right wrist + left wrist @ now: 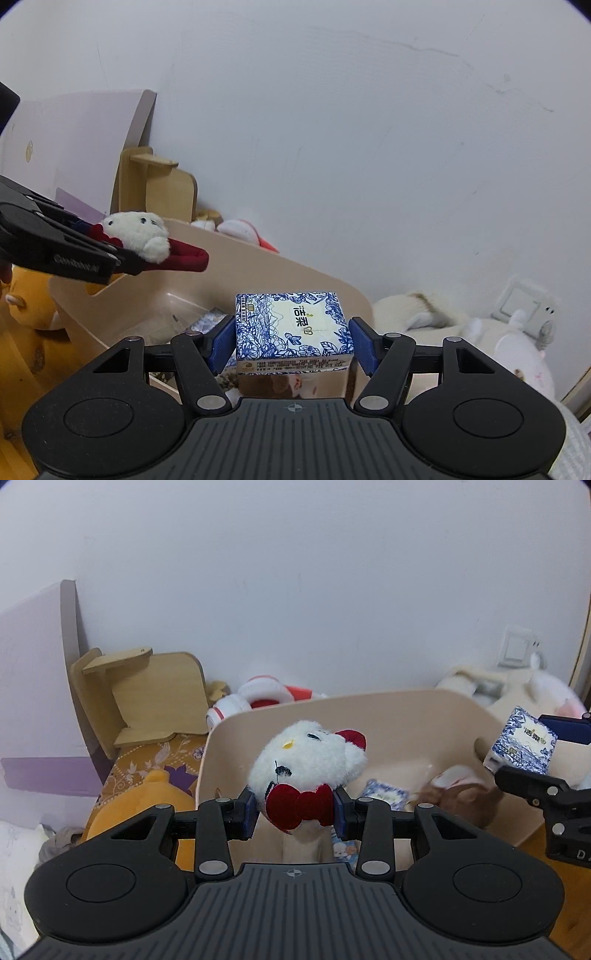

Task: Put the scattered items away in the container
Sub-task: 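Lift the tissue pack and Hello Kitty plush over the basket with both grippers, then open both grippers to drop the tissue pack and Hello Kitty into the basket, then move both grippers back to the table toward the green cloth and white scrunchie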

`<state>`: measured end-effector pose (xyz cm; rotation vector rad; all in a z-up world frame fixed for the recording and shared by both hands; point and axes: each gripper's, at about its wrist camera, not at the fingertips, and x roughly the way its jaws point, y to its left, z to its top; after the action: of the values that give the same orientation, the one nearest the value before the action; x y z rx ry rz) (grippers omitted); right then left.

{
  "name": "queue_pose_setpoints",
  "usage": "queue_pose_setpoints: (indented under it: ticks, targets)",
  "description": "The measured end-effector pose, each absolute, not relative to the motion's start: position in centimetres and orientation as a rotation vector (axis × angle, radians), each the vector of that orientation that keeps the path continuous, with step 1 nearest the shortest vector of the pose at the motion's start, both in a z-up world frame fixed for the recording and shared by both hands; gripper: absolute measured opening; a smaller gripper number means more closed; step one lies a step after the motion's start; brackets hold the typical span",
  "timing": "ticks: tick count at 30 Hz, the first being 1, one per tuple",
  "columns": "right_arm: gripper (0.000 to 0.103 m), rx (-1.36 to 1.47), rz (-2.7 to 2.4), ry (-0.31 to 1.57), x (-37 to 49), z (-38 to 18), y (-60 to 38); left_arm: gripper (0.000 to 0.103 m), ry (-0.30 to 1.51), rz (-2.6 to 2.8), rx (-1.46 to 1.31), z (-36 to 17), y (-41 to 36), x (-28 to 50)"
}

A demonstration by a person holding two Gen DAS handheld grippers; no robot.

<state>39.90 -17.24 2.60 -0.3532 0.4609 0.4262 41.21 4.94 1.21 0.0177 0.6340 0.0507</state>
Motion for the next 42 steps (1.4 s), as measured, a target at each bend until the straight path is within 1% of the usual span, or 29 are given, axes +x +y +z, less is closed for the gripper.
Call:
queue_pose_setpoints:
  ticks: [5,7,8,9,10,11,12,14,16,18,29,35,38,42]
  targets:
    - [0.062,-0.367,0.429,0.486,40.5,1.0,-16.6,0.04,0.678,0.052,0.004,0.3,5.1,42.3]
    - [0.063,-0.368,0.427,0.495,40.8,0.5,-16.6,0.042,0.692,0.048,0.006,0.0,5.2,42.8]
    - [0.063,-0.37,0.426,0.5,40.9,0.5,-16.5,0.044,0.702,0.045,0.003,-0.2,5.3,42.9]
    - [0.064,-0.373,0.426,0.507,41.1,0.4,-16.5,0.047,0.705,0.043,-0.006,-0.1,5.3,42.8]
    - [0.07,-0.377,0.421,0.516,41.1,0.2,-16.5,0.049,0.698,0.043,-0.018,0.0,5.3,42.5]
    - [0.072,-0.379,0.417,0.513,41.2,0.1,-16.4,0.062,0.688,0.039,-0.026,0.2,5.4,42.2]
    - [0.076,-0.381,0.416,0.507,41.1,0.1,-16.5,0.075,0.675,0.035,-0.028,0.4,5.4,41.9]
    - [0.082,-0.381,0.415,0.491,40.7,0.2,-16.5,0.081,0.64,0.039,-0.018,0.9,5.2,41.1]
    - [0.096,-0.365,0.394,0.458,40.3,0.5,-16.8,0.081,0.624,0.043,0.002,1.4,4.9,40.5]
    - [0.099,-0.358,0.383,0.442,40.0,0.8,-17.0,0.081,0.615,0.046,0.0,1.8,4.9,40.0]
    - [0.1,-0.332,0.358,0.422,38.0,1.8,-19.0,0.081,0.597,0.057,-0.054,2.6,5.5,37.8]
    - [0.1,-0.322,0.321,0.407,37.5,3.0,-21.2,0.081,0.576,0.037,-0.038,3.4,5.0,36.9]
    - [0.103,-0.29,0.296,0.404,37.3,3.6,-22.4,0.081,0.572,0.018,-0.038,3.7,4.5,36.3]
    - [0.103,-0.255,0.279,0.396,36.8,4.3,-23.9,0.081,0.568,-0.029,-0.016,3.8,3.5,34.9]
